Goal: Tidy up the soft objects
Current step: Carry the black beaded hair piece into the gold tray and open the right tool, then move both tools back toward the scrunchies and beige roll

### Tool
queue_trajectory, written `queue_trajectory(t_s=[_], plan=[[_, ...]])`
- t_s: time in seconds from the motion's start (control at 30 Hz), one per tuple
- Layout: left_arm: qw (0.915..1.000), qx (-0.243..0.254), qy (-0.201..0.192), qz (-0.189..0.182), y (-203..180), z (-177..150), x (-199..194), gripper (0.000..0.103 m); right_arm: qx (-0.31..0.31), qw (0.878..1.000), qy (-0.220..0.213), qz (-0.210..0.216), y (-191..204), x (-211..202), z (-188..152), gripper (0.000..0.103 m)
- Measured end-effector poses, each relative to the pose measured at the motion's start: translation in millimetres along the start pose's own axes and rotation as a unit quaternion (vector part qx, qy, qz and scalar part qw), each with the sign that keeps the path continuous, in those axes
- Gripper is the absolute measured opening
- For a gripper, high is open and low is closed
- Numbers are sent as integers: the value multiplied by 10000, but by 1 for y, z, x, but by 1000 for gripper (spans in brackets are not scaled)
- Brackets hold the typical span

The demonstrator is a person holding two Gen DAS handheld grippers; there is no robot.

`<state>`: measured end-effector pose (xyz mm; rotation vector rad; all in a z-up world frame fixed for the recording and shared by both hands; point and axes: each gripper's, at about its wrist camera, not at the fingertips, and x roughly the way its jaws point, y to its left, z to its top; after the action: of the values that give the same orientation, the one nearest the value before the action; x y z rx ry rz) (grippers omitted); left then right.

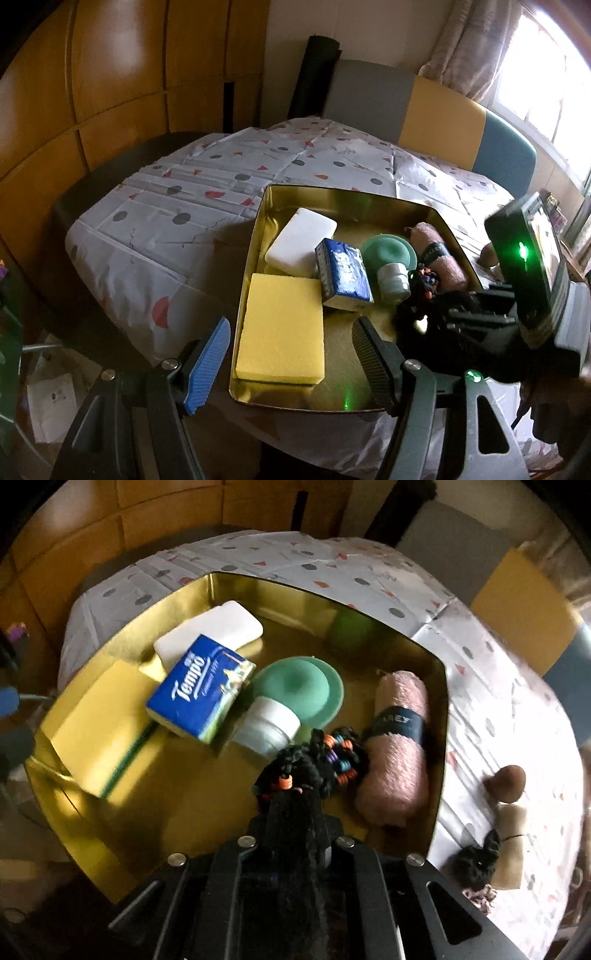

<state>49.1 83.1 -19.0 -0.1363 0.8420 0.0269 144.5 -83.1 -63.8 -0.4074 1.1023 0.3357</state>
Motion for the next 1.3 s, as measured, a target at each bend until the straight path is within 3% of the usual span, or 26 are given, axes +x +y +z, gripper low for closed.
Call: queue_trajectory(t_s=[0.07,0.13,0.2,0.27,0.67,1.0,1.2,1.3], plan=[[10000,17,-37,33,-1,2,-3,70,298,9990,-44,333,-10,-4,-6,41],[9999,42,-99,65,-1,2,-7,70,527,9971,-237,496,-18,-12,-12,55],[9998,77,-146,87,-3,3,-10,70,626,9952,-424,616,-23,-22,-17,57],[9998,86,-175,80,-5,4,-13,70,723,9934,-579,681,-29,-33,-22,66],[9990,354,-257,69,-24,4,-20,70,1567,9770,-1401,368,-92,-81,-58,68],[9975,646,-270,54,-44,3,-22,70,2402,9594,-1349,-595,-189,-88,-107,71],[9957,889,-251,33,-60,1,-23,70,3014,9384,-1121,-1265,-252,-76,-157,72],[9947,1001,-223,20,-70,2,-23,70,3574,9169,-1080,-1414,-276,-69,-191,72]])
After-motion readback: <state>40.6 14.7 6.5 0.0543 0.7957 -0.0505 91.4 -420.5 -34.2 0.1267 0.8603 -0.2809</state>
